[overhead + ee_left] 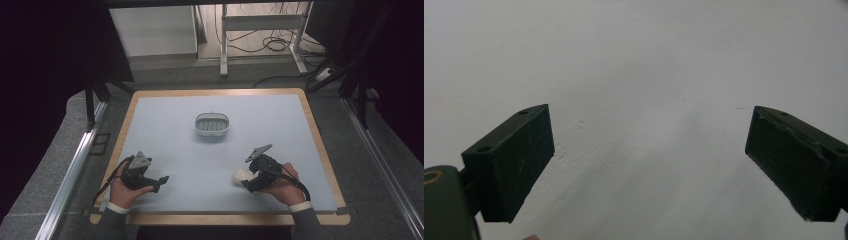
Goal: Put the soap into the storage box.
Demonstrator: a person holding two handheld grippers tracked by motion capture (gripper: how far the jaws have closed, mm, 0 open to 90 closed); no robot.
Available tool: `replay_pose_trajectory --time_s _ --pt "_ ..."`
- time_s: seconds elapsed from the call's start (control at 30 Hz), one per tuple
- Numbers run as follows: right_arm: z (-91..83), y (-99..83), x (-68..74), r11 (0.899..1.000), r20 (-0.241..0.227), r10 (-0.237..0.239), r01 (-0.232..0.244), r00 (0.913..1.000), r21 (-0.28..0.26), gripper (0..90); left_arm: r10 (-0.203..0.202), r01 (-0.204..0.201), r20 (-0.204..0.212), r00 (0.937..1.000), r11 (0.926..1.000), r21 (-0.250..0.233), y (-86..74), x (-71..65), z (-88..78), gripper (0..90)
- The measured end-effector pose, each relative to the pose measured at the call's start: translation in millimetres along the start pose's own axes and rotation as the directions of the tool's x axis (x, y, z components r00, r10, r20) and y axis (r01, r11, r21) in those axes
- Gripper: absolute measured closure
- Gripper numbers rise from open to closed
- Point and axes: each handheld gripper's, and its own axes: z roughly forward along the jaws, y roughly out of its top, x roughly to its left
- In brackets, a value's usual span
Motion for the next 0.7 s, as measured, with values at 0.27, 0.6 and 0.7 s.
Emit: replay_pose_trajectory --time_s 0.27,0.6,0.7 --pt "16.6 8.9 5.4 0.995 -0.031 -0.016 0.019 0.9994 0.098 27.0 0.002 -0.002 0.003 1.0 1.0 0.006 0.0 -0.2 0.3 5.9" --pt "29.5 10.7 6.5 0.984 -0.04 -0.025 0.032 0.9989 0.177 37.0 0.001 -0.001 0.002 1.0 1.0 0.008 -0.2 -0.3 1.2 5.9" --pt "31.2 11.3 5.8 0.982 -0.042 -0.029 0.037 0.9987 0.184 40.3 0.002 -0.002 0.001 1.0 1.0 0.007 -0.2 0.2 0.5 5.9"
